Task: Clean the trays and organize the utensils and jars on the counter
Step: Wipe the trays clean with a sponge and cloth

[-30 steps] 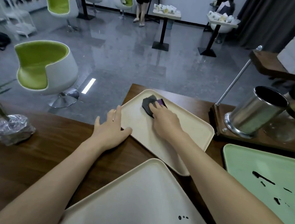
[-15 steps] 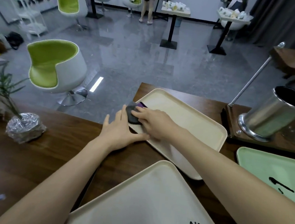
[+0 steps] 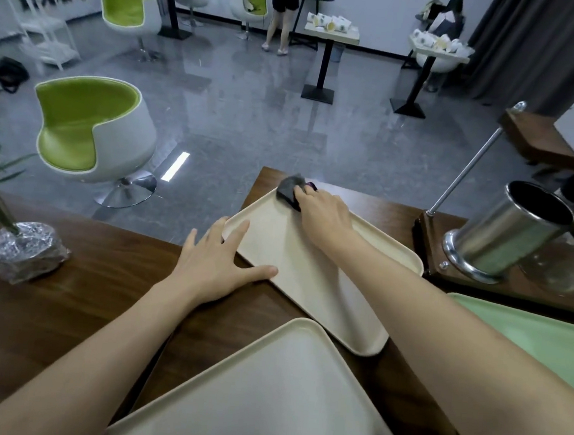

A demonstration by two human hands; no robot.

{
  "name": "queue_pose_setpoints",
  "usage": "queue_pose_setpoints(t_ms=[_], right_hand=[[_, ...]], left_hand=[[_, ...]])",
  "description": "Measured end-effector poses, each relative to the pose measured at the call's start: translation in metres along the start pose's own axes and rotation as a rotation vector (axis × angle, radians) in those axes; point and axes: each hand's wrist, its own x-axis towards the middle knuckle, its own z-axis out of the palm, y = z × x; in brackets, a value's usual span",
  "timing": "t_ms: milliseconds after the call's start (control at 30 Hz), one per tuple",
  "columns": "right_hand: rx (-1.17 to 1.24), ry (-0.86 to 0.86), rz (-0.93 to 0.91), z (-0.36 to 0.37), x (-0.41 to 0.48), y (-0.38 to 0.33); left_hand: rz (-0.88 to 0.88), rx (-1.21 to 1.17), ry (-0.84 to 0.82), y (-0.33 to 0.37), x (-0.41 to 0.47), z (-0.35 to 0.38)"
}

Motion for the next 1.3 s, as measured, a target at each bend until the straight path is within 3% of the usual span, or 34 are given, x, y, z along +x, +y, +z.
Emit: queue_pose_setpoints(t_ms=[500,767,1000,1300], right_hand=[[-0.074,-0.023,0.269,-0.016,-0.133,0.067],[-0.016,-0.028,0.136,-0.001,-0.073,0.042],[0.03,0.102,0.208,0.016,-0.004,-0.01],[-0.049,0.089,0.342,0.01,-0.059,0.031]], left_hand=[[-0.008,0.019,-0.039,0.001,0.001,-0.003],[-0.008,0.02,-0.05,0.002,0.002,-0.003],[0.002,0.008,-0.037,0.001,0.001,-0.002],[0.001,0.049,-0.018,-0.001,0.003,0.0]])
